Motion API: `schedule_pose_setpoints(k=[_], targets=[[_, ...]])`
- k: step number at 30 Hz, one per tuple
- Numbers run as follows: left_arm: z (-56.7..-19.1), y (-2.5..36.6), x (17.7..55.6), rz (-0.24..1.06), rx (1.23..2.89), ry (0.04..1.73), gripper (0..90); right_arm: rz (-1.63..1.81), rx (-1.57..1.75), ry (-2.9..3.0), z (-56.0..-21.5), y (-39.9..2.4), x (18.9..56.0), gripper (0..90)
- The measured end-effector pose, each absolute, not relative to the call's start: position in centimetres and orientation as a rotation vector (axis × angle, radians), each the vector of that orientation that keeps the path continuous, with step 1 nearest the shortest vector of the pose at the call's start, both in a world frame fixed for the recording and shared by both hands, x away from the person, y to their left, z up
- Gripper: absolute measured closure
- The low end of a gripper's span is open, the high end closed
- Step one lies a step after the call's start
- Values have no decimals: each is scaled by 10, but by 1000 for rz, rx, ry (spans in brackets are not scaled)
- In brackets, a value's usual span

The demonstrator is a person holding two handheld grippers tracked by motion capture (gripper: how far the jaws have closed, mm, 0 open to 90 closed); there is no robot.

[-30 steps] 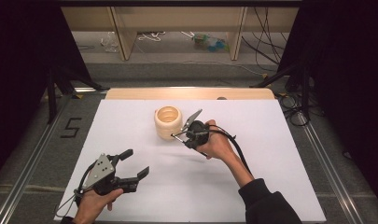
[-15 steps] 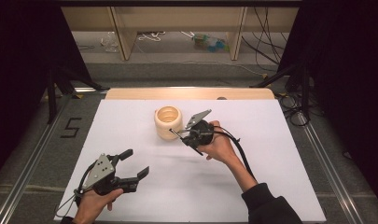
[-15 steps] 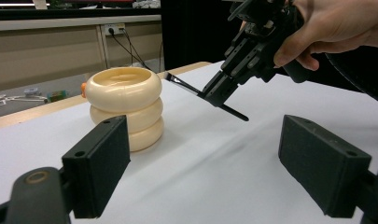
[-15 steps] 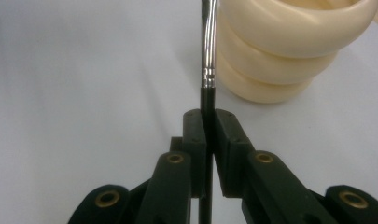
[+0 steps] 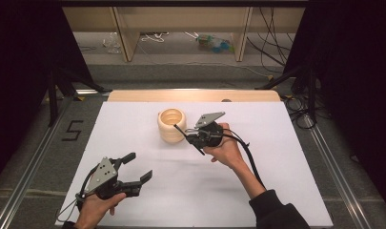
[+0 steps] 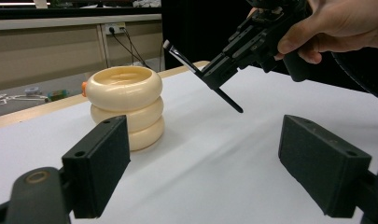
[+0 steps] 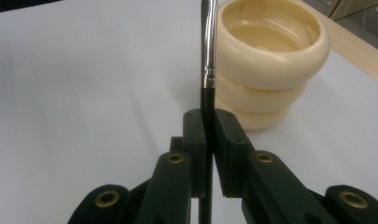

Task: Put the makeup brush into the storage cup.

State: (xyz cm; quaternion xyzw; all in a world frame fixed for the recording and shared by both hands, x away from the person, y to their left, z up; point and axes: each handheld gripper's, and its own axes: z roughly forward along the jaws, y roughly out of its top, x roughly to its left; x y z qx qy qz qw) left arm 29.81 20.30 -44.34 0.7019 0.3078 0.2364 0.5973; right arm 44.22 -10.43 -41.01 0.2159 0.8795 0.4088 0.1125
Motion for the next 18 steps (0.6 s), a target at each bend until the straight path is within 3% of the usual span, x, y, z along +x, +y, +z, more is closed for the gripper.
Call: schedule_pose_setpoints(k=[18], targets=[[-444, 203, 298, 549, 1628, 714, 164, 1367, 700, 2420, -402, -108, 452, 841]])
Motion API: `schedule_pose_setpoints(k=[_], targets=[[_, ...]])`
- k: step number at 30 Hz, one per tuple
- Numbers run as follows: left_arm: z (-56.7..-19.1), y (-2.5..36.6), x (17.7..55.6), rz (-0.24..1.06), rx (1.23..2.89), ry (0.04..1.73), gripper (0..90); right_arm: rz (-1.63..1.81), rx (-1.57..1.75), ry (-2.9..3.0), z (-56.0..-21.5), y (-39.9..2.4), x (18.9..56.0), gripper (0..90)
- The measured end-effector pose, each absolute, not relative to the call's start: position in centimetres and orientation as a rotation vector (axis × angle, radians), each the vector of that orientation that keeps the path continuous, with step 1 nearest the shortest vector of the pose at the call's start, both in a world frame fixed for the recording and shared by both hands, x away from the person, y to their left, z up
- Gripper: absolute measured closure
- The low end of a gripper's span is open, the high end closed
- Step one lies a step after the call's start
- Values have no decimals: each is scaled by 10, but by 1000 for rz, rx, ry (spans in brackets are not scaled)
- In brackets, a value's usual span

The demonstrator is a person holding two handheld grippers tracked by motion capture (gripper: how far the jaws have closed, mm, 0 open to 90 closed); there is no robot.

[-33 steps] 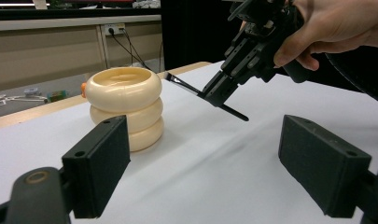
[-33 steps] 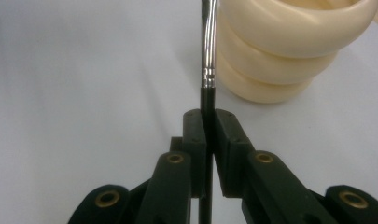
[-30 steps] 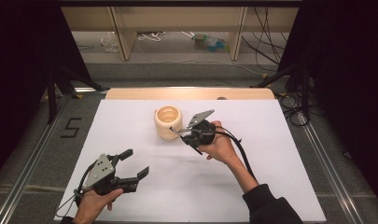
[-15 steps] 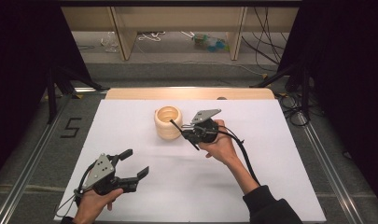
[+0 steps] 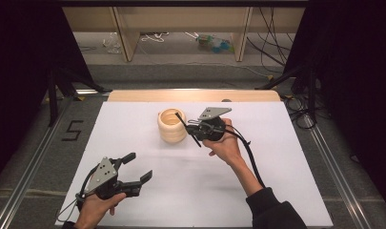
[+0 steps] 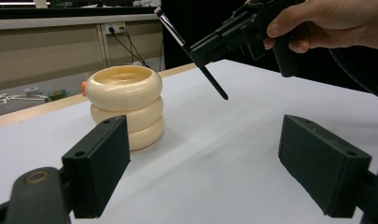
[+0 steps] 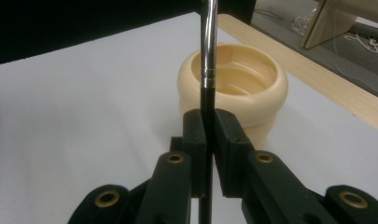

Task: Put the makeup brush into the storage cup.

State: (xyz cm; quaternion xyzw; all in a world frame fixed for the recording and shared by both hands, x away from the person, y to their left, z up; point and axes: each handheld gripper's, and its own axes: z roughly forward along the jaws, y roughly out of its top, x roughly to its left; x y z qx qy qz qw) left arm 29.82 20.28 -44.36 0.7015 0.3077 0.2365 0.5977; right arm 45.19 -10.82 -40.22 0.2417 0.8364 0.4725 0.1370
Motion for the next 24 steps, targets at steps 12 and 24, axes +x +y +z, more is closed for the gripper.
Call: schedule_pose_setpoints(k=[12, 24], targets=[[-444, 203, 298, 548, 1629, 713, 164, 1438, 731, 2358, -401, -108, 455, 841], [-443, 203, 298, 548, 1635, 717, 164, 1506, 776, 2294, -394, -109, 462, 841]])
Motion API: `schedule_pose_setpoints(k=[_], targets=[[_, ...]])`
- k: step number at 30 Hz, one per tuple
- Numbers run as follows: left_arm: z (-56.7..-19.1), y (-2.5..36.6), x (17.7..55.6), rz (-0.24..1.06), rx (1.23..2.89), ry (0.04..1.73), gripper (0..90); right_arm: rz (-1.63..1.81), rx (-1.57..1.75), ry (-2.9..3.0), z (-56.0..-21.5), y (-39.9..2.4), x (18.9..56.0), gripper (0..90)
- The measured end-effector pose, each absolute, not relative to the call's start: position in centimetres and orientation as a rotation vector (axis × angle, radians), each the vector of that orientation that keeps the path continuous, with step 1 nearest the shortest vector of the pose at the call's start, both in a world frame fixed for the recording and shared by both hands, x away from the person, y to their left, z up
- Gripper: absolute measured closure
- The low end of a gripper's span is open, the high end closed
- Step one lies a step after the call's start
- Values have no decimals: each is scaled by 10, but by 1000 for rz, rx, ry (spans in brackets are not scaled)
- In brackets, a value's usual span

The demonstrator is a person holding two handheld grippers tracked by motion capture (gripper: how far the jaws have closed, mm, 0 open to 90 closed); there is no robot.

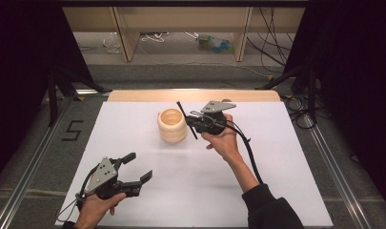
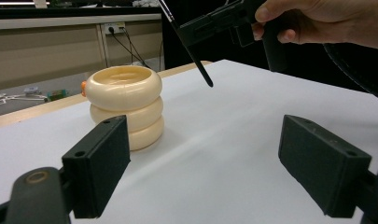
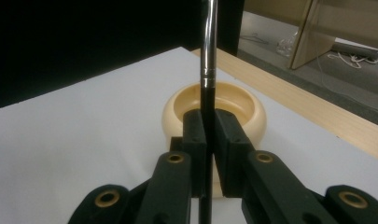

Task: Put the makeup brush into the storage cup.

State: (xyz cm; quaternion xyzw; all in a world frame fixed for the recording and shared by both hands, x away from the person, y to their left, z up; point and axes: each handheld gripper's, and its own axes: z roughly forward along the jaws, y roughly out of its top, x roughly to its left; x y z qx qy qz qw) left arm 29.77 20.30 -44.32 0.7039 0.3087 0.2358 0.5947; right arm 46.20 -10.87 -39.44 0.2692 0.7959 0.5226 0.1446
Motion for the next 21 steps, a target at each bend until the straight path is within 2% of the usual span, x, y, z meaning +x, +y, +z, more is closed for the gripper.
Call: schedule_pose_setpoints(k=[21], targets=[[-443, 203, 298, 546, 1631, 712, 164, 1601, 795, 2204, -387, -103, 471, 841]])
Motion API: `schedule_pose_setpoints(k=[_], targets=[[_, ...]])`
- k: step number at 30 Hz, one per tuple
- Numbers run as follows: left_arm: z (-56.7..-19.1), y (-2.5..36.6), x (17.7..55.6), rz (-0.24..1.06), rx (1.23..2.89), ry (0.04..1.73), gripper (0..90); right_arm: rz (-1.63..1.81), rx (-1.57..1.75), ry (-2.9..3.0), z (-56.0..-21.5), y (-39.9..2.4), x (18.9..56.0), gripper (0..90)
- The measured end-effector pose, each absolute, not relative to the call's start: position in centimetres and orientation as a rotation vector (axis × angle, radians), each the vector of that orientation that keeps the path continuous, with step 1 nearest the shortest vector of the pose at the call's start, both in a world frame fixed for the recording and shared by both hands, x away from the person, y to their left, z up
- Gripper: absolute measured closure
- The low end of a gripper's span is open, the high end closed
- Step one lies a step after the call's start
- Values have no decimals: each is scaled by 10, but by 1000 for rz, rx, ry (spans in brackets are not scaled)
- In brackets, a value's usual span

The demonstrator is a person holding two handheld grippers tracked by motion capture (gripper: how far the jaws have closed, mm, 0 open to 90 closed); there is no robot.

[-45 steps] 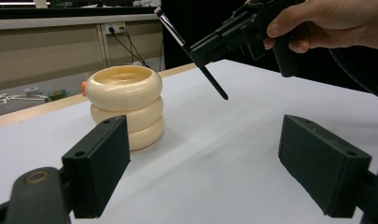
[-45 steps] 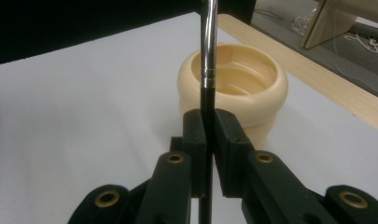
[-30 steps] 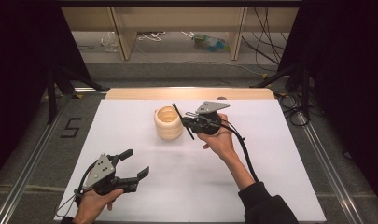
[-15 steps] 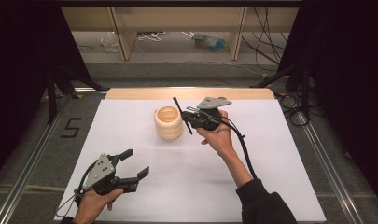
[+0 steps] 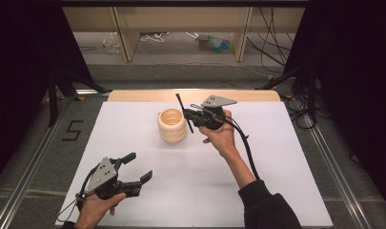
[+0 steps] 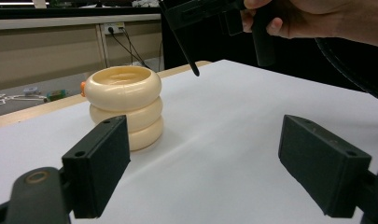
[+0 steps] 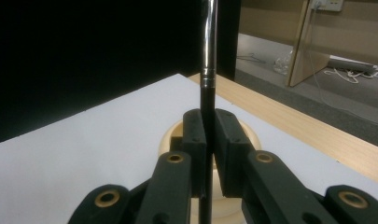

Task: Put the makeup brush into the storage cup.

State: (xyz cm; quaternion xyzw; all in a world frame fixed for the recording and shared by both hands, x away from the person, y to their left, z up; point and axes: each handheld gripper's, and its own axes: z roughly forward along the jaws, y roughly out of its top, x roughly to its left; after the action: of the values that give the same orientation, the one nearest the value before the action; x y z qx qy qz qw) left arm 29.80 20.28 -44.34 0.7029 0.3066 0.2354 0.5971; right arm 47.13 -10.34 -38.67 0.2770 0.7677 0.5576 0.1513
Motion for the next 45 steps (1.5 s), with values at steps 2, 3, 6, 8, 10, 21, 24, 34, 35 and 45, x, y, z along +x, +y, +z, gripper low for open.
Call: schedule_pose_setpoints(k=[2, 3, 6, 8, 10, 21, 24, 34, 35, 45], targets=[[-443, 203, 298, 546, 1631, 712, 164, 1602, 793, 2202, -385, -102, 472, 841], [-443, 203, 298, 547, 1632, 711, 164, 1613, 788, 2197, -384, -101, 474, 841], [-443, 203, 298, 544, 1627, 717, 164, 1607, 791, 2190, -382, -99, 475, 841], [-444, 202, 297, 536, 1620, 725, 164, 1604, 786, 2185, -381, -98, 476, 841], [-444, 201, 296, 501, 1617, 722, 164, 1608, 795, 2172, -380, -97, 477, 841], [-444, 201, 296, 512, 1618, 735, 164, 1613, 803, 2174, -378, -94, 481, 841], [-443, 202, 297, 534, 1621, 728, 164, 1619, 808, 2167, -376, -92, 483, 841], [-443, 202, 297, 541, 1609, 729, 164, 1607, 809, 2155, -371, -87, 488, 841], [-443, 202, 297, 542, 1614, 727, 164, 1605, 813, 2157, -371, -86, 488, 841], [-442, 204, 300, 564, 1629, 682, 164, 1598, 815, 2152, -371, -82, 493, 841]])
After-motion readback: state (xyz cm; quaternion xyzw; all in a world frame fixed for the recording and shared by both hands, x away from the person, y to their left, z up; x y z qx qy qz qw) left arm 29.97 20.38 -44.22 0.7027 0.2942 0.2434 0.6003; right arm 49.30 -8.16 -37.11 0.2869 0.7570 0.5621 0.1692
